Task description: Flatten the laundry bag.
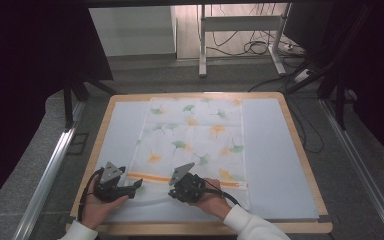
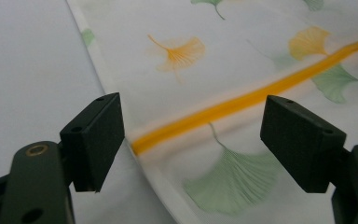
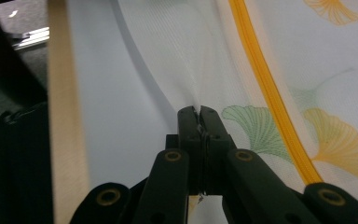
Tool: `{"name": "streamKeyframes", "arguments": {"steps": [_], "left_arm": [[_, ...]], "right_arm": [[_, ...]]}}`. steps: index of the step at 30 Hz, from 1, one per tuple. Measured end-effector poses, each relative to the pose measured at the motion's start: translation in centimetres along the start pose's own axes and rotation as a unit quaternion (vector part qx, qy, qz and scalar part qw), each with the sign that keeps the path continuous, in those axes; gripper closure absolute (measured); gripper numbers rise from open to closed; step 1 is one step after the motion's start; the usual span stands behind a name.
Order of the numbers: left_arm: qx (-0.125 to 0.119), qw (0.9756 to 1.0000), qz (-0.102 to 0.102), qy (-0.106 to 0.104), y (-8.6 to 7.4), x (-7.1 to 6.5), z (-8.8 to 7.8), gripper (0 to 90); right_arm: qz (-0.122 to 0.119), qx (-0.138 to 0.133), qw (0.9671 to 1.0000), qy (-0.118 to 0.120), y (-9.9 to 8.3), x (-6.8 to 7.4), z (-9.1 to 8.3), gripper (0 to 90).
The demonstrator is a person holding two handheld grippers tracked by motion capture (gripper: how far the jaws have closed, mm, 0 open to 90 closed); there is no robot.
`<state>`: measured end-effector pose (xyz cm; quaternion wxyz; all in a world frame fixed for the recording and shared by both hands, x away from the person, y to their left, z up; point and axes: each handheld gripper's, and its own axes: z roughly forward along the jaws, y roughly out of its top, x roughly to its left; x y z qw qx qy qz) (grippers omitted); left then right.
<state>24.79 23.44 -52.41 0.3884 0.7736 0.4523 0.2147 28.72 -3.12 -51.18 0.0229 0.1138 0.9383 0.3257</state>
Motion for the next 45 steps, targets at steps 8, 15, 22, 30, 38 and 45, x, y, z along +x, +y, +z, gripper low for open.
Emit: {"name": "streamKeyframes", "arguments": {"steps": [8, 15, 22, 30, 38, 45], "left_arm": [[0.007, 1.0000, 0.003, -0.001, 0.0, -0.1, 0.2, 21.3], [0.011, 0.9999, 0.004, -0.001, 0.0, -0.2, 0.4, 21.3], [0.011, 0.9999, 0.005, 0.000, 0.0, -0.2, 0.4, 21.3], [0.012, 0.9999, 0.006, -0.001, 0.0, -0.2, 0.5, 21.2], [0.008, 1.0000, 0.002, -0.002, -0.1, 0.0, 0.3, 21.3], [0.008, 1.0000, -0.002, -0.004, 0.0, -0.2, 0.3, 21.7]], "right_arm": [[-0.005, 0.006, 0.9995, 0.032, -2.0, 1.0, -1.3, 88.6], [0.001, 0.007, 0.9994, 0.032, -2.6, 1.1, -1.4, 88.6], [-0.004, 0.016, 0.9994, 0.032, -2.0, 1.0, 0.0, 88.4], [-0.008, 0.004, 0.9995, 0.030, -2.1, 1.1, -0.3, 84.0], [0.057, -0.064, 0.9961, -0.023, -4.1, -0.3, -6.2, 49.1], [0.133, -0.103, 0.9813, -0.094, -8.9, -2.8, -11.4, 47.4]]}}
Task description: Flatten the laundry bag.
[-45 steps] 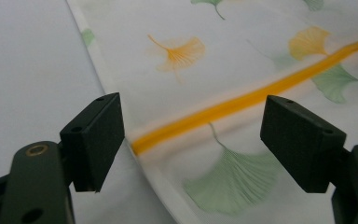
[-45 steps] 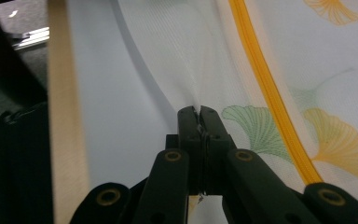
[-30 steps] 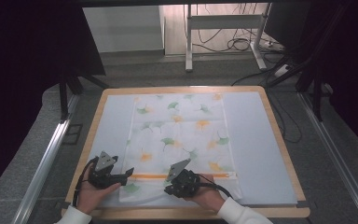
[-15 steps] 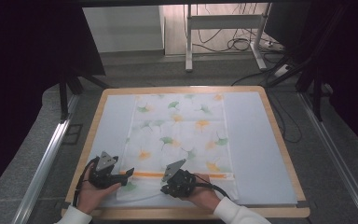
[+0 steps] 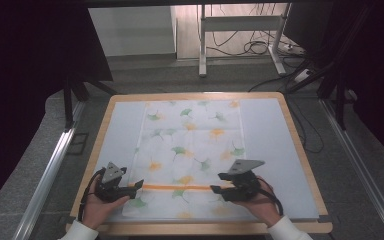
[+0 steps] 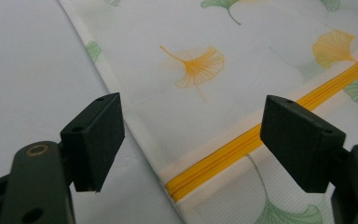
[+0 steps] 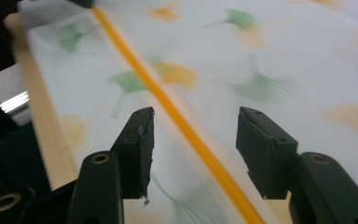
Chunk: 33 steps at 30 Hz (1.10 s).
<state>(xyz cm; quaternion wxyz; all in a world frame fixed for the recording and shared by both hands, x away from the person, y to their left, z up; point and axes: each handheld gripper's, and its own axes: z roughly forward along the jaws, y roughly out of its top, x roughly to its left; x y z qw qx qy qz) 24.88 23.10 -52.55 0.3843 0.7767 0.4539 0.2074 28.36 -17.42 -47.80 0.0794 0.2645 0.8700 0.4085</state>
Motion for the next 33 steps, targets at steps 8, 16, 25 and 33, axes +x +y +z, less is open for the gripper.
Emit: {"name": "streamKeyframes", "arguments": {"steps": [8, 16, 25, 33], "left_arm": [[0.000, 1.0000, 0.000, -0.001, 0.2, -0.3, 0.0, 22.0], [0.005, 0.9999, 0.012, 0.000, 0.7, -1.2, 0.3, 22.3], [-0.001, 0.9997, 0.018, -0.014, 1.5, -1.9, 0.6, 22.8], [-0.002, 0.9992, 0.031, -0.027, 2.2, -2.7, 1.0, 22.8]], "right_arm": [[0.050, 0.003, 0.9968, -0.063, -4.2, -2.8, -3.8, 52.9], [0.083, 0.001, 0.9932, -0.082, -4.7, -5.2, -3.7, 64.8], [0.079, 0.015, 0.9938, -0.077, -4.6, -6.3, -3.5, 88.2], [0.081, 0.018, 0.9941, -0.070, -5.6, -5.5, -4.3, 89.2]]}}
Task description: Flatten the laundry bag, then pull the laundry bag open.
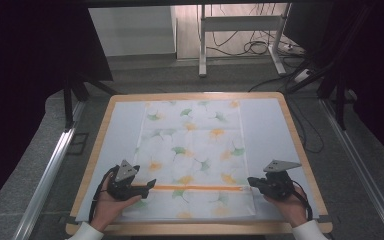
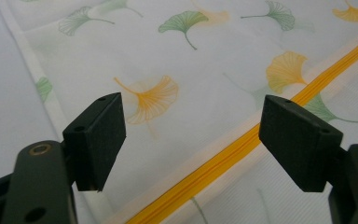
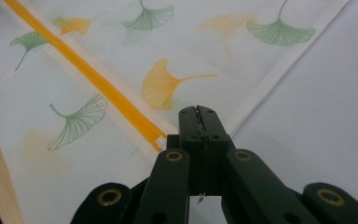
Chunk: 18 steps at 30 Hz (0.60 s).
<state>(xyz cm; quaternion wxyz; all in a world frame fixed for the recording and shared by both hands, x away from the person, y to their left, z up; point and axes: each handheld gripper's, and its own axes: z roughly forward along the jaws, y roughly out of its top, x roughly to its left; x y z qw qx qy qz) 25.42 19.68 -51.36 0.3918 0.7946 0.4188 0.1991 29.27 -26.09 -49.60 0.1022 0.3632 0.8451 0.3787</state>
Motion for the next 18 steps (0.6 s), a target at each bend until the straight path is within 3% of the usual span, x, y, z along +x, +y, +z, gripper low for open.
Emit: {"name": "streamKeyframes", "arguments": {"steps": [10, 14, 18], "left_arm": [[-0.003, 0.9998, 0.014, -0.012, 1.3, -1.0, 0.9, 22.7], [-0.016, 0.9994, 0.012, -0.029, 2.4, -2.1, 1.8, 22.7], [-0.020, 0.9983, 0.027, -0.048, 3.3, -3.5, 2.4, 23.2]], "right_arm": [[-0.003, -0.001, 1.0000, 0.008, -0.3, 0.9, -0.3, 89.2], [-0.002, -0.002, 0.9999, 0.012, -0.7, 1.3, -0.7, 89.2], [-0.001, -0.004, 0.9998, 0.018, -1.3, 1.9, -1.0, 89.2]]}}
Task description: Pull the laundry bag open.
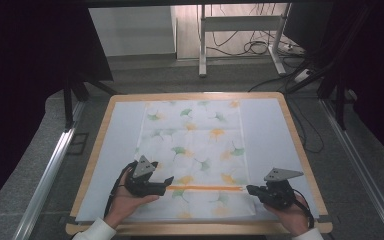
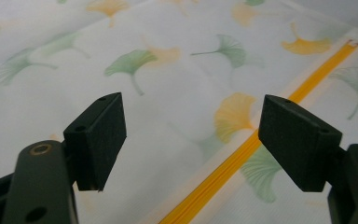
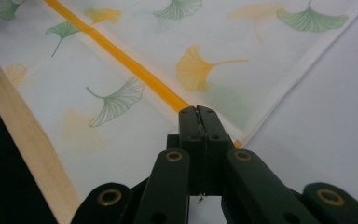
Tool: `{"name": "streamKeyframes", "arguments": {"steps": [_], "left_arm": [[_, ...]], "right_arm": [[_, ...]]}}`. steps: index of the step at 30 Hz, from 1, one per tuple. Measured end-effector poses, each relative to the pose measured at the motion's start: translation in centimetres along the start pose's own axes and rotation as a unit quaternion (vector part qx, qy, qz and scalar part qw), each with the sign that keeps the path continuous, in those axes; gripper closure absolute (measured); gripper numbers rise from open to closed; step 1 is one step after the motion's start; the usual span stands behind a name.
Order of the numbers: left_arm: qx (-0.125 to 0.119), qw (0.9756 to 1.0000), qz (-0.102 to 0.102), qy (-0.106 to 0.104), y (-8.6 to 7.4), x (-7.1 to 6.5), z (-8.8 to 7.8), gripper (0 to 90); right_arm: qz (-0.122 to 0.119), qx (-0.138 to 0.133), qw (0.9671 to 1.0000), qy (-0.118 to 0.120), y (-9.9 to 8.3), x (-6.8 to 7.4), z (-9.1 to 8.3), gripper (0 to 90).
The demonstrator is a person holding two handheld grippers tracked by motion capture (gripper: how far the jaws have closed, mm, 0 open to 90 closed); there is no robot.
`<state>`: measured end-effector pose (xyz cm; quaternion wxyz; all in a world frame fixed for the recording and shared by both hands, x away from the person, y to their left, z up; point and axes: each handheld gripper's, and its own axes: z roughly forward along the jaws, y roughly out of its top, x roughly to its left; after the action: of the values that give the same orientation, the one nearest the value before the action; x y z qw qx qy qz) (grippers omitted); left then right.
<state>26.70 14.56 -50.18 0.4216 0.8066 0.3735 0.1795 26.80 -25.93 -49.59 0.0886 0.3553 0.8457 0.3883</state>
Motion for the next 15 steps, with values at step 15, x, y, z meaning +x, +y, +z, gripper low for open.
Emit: {"name": "streamKeyframes", "arguments": {"steps": [15], "left_arm": [[0.015, 0.9983, 0.022, -0.052, 3.1, -2.8, 3.6, 26.9]], "right_arm": [[0.010, -0.006, 0.9999, 0.008, -1.4, 0.8, -0.9, 89.2]]}}
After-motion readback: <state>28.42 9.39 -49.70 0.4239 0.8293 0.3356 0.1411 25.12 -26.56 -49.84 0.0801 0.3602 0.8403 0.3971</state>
